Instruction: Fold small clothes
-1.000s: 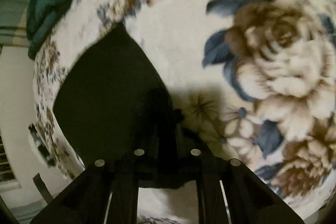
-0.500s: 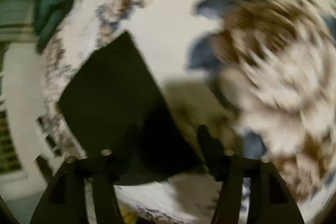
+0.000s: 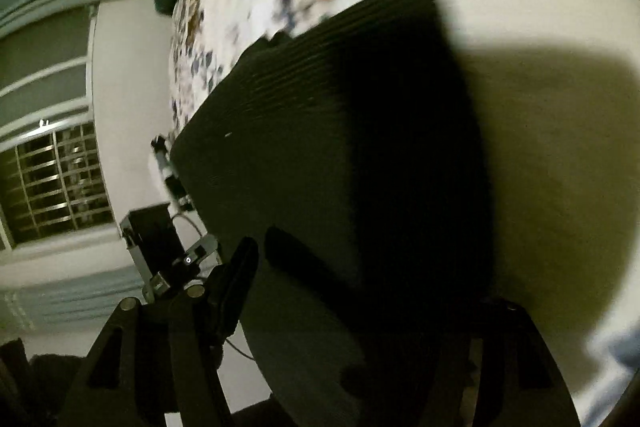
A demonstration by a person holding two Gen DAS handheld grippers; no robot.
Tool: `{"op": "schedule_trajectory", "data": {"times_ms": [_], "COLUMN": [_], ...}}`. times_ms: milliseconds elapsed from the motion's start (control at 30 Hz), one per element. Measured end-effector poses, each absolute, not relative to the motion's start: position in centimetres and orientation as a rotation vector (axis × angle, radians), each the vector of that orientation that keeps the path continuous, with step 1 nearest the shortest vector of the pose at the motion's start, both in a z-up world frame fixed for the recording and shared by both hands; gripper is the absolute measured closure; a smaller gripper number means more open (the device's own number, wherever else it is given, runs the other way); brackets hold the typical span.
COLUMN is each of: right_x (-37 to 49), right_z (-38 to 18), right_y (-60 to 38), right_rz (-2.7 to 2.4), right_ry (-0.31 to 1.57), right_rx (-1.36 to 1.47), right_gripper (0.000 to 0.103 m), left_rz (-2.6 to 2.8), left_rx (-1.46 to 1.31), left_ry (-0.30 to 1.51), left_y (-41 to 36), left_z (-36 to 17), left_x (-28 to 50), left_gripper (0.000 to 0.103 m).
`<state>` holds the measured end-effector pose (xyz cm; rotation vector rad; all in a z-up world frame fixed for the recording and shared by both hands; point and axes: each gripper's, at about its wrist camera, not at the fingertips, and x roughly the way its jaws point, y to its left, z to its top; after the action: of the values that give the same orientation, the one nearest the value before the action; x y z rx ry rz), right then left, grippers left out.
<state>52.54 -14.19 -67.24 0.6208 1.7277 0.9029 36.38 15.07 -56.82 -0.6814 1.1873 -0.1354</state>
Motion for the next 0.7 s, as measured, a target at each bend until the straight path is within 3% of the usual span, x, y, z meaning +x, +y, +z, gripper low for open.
{"op": "schedule_trajectory", "data": {"times_ms": [33,67,133,167,200,233,500,600,667,700], "right_x": [52.6,52.5,52.6,52.3,52.0,52.3,48.2,47.1,47.1,47.2], "right_z": [-67.4,-67.4,-67.3,-67.2,-66.8,-66.6,-61.2,-61.7,-63.1,-64.2], "right_y": [-13.4,-13.0,-12.3,-12.3,-12.5,-12.4,-16.4,-18.7,-19.7,-20.1], "right_rz": [0.908,0.912,0.904,0.894,0.854,0.816,0.537,0.494,0.469,0.478], "right_ry": [1.737,1.741,1.741,1.735,1.715,1.7,1.548,1.538,1.573,1.607], "right_rx": [0.604,0.6,0.597,0.598,0.56,0.546,0.751,0.885,0.896,0.889], "right_gripper": [0.036,0.036,0.041,0.048,0.071,0.081,0.086,0.084,0.078,0.064], "left_rz": [-0.131,-0.126,-0.116,-0.114,-0.111,-0.118,-0.268,-0.337,-0.363,-0.383], "left_rx": [-0.675,-0.66,-0.628,-0.634,-0.64,-0.647,-0.544,-0.563,-0.63,-0.68], "left_ry": [1.175,1.159,1.154,1.149,1.15,1.154,1.213,1.303,1.361,1.364], "left_y": [14.9,14.5,14.5,14.5,15.2,15.4,14.6,14.9,15.6,16.1], "left_z": [-56.8,-56.5,-55.8,-55.5,-55.4,-55.1,-53.3,-55.7,-57.5,-57.9], "left_x": [36.8,37.3,37.8,38.1,37.9,38.2,44.8,47.5,47.6,47.1], "left_gripper": [0.003,0.024,0.051,0.067,0.072,0.076,0.078,0.062,0.049,0.048]}}
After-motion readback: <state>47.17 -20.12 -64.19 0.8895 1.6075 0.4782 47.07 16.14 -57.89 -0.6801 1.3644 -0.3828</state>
